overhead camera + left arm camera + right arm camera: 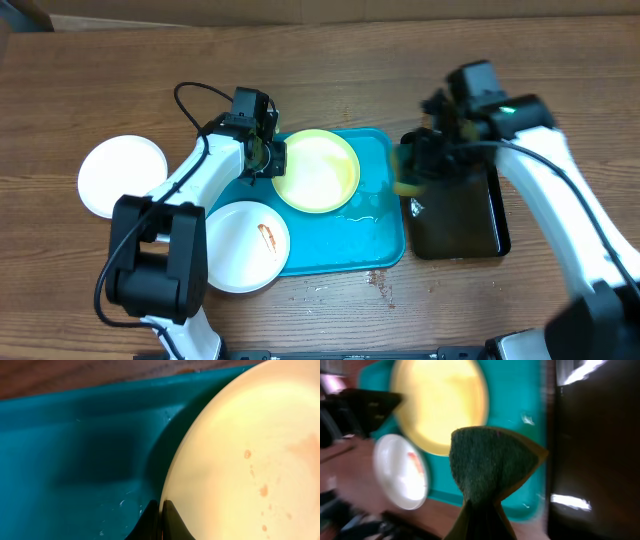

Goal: Clean dirty plates on tray and stack at the side
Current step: 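Return the sponge to the black water tray with the right gripper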

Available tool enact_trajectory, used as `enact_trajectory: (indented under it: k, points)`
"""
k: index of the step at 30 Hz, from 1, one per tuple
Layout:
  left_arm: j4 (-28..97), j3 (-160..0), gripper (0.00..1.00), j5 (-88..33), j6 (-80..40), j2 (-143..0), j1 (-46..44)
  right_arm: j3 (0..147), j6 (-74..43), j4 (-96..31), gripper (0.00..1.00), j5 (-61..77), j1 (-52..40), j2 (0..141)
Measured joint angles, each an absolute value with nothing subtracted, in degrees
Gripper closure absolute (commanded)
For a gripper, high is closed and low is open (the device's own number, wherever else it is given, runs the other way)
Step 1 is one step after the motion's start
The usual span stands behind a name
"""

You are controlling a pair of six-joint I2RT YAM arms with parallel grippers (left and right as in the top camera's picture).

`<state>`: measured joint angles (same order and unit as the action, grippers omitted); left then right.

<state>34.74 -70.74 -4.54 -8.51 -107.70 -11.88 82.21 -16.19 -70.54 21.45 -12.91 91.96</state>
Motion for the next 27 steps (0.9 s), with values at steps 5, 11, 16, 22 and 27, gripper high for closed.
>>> enact_trajectory:
  k: [5,11,16,22,27]
  points:
    - [34.6,-70.8,0.96,2.0,-8.5,-101.8,-14.0,80.2,-15.8,-73.2,0.96,13.4,-8.9,91.1]
    - [33.5,-70.9,0.96,16.4,-7.7,-93.0,-22.0,71.9,-16.4,-68.3,0.96,7.2,-3.5,91.6]
    - [30.7,-71.0,0.96,32.8,-3.7,-89.7,-32.1,65.4,-16.5,-60.2,0.96,6.3,-1.4,91.6]
    - [29.6,-71.1,0.96,50.8,2.0,-89.7,-42.6,55.9,-16.5,-49.4,0.81,4.6,-1.5,91.7]
    - [29.5,-71.1,0.96,61.8,4.3,-89.7,-46.6,50.3,-16.5,-45.1,0.46,2.4,-1.5,91.7]
